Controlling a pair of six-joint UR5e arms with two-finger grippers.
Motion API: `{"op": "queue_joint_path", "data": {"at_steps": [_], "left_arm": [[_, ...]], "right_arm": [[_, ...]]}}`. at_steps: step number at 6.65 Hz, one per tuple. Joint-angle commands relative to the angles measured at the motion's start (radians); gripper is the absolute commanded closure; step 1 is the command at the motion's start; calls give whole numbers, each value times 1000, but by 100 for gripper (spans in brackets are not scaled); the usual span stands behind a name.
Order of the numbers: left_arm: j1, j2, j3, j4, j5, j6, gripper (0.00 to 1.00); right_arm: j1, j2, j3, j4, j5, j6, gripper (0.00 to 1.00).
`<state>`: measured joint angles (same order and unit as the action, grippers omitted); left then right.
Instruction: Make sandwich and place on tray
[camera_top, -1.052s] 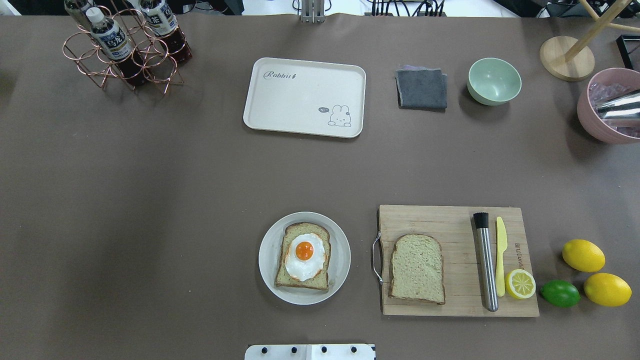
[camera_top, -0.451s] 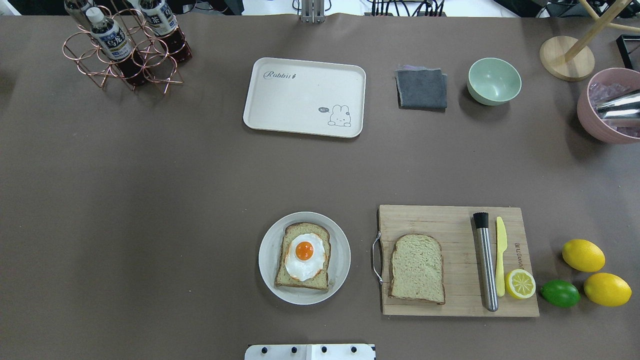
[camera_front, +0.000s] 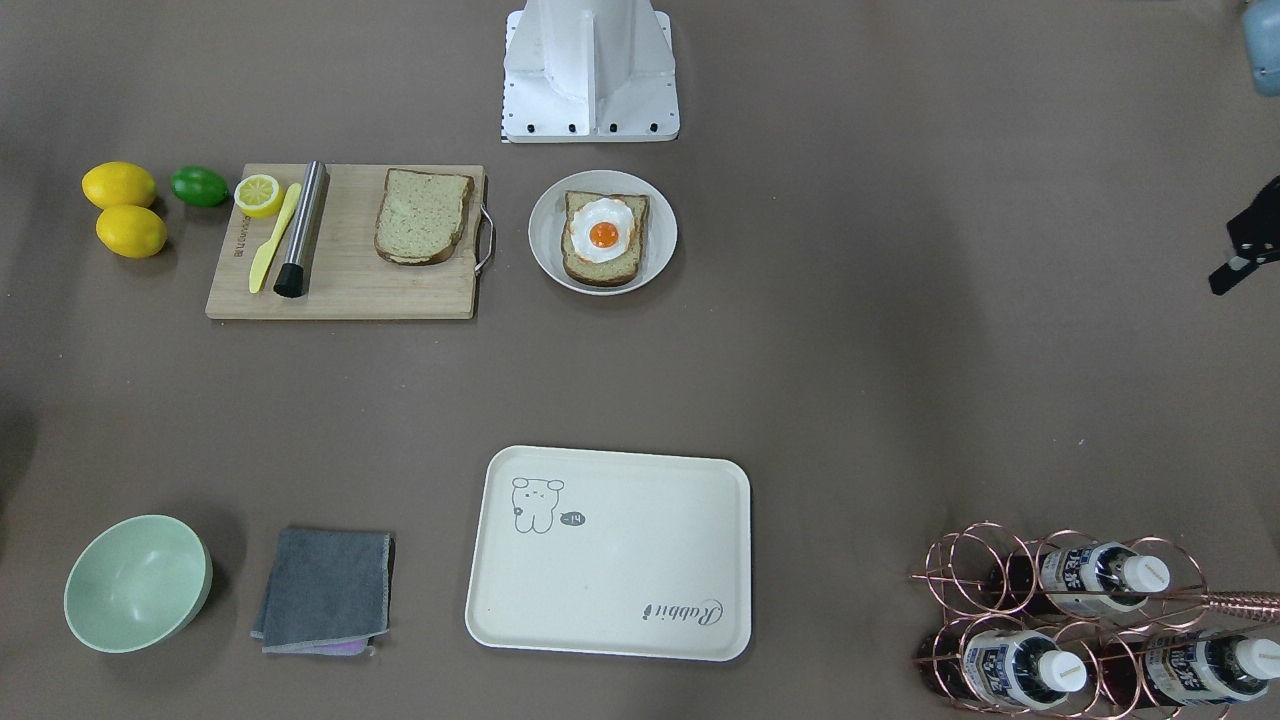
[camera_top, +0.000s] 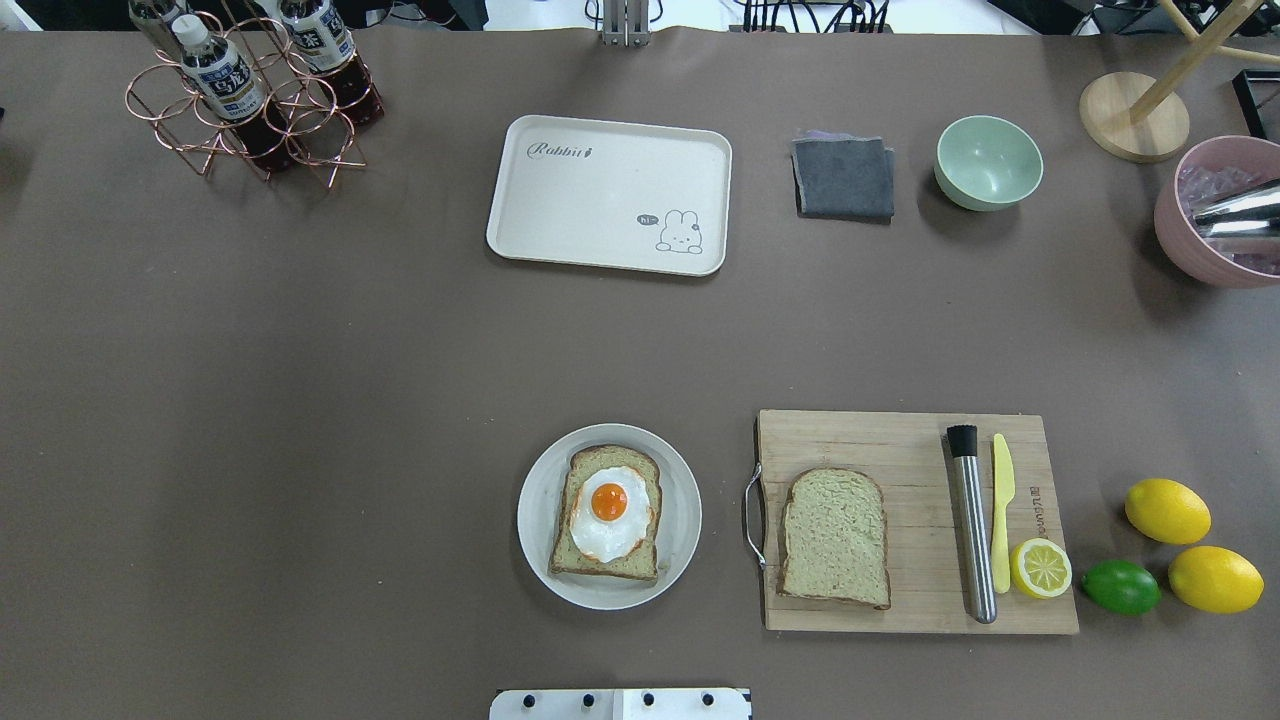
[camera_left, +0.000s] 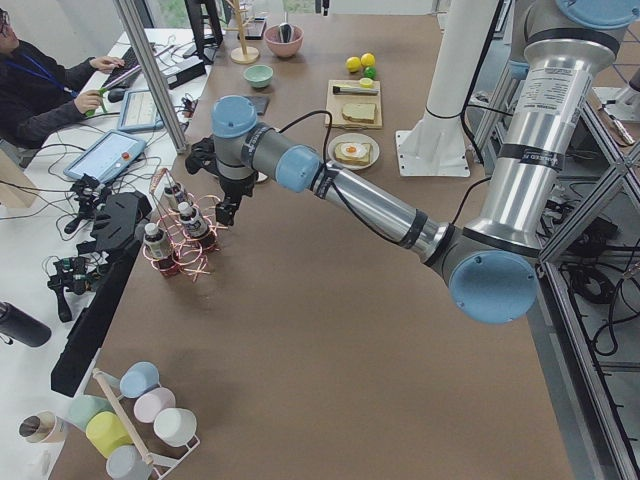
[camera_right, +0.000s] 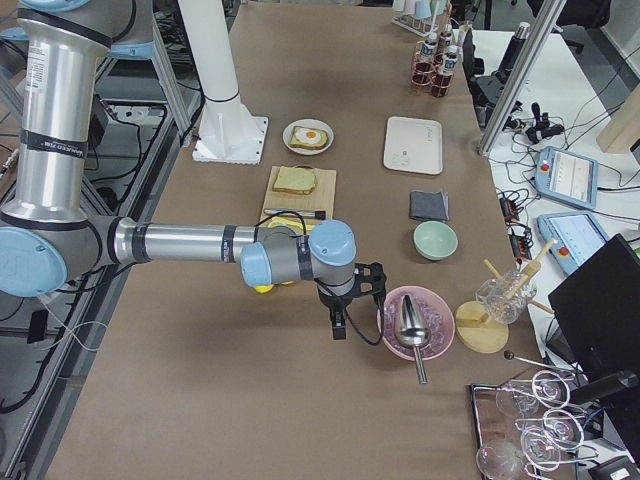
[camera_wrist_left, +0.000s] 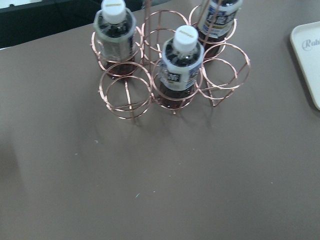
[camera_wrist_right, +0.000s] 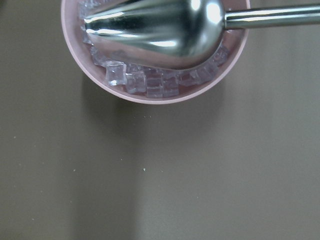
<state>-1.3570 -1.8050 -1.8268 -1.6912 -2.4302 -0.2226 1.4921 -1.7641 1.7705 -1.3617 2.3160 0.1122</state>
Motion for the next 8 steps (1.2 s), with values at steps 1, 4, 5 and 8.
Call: {"op": "queue_joint_path", "data": {"at_steps": [1, 4, 5, 8], "left_arm": [[154, 13, 1, -270, 76, -318, 2], [379, -61, -12, -387, 166, -549, 2], [447, -62, -29, -384, 281, -585, 2], [606, -126, -25, -361, 372, -730, 3]], "right_arm": [[-76, 0, 82, 77, -13, 219, 0], [-227, 88, 138, 124, -14, 417, 0], [-313, 138, 142, 125, -38, 566, 0], [-585, 157, 288, 124, -170, 947, 0]]}}
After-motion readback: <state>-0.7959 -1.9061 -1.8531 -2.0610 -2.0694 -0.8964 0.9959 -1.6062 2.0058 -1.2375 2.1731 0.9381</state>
